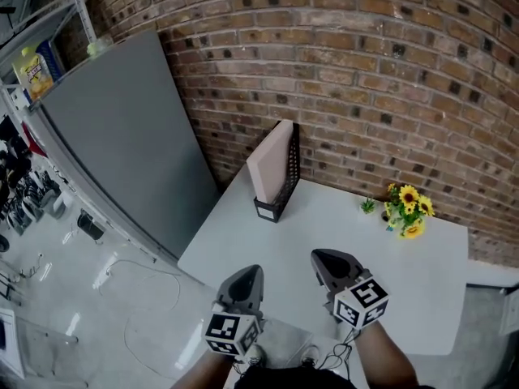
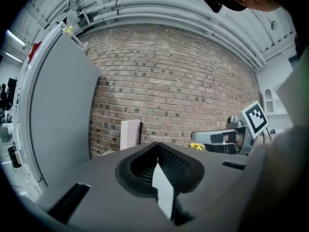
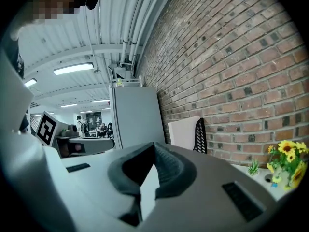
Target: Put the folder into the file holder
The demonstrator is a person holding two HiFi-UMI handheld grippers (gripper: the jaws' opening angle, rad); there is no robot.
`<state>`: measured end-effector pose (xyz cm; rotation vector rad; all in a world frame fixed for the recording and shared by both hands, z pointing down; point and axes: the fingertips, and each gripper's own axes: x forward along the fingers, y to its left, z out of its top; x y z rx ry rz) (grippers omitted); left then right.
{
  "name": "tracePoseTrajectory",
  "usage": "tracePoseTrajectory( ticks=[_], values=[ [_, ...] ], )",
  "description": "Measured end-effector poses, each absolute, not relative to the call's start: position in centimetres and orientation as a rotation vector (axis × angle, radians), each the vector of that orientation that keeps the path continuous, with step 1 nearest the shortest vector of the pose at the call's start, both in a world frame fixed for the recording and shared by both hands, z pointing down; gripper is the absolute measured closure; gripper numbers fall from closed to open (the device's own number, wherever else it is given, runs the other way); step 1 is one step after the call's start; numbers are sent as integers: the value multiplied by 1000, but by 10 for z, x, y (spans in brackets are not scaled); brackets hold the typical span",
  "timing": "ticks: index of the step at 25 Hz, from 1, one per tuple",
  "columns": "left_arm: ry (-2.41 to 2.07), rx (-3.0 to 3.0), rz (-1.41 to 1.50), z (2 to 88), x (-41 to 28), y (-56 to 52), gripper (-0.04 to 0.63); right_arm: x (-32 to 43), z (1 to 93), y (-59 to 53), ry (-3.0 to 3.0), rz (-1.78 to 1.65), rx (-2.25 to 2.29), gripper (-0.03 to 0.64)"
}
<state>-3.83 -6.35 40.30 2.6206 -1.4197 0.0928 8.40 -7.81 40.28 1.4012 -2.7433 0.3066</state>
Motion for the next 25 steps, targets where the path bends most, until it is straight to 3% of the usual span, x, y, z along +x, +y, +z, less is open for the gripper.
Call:
tracePoseTrajectory(
  ticks=[25],
  values=[
    [-1202, 2678, 40, 411, -99, -76, 589, 26, 405, -73, -2607, 306, 1583, 614]
  ],
)
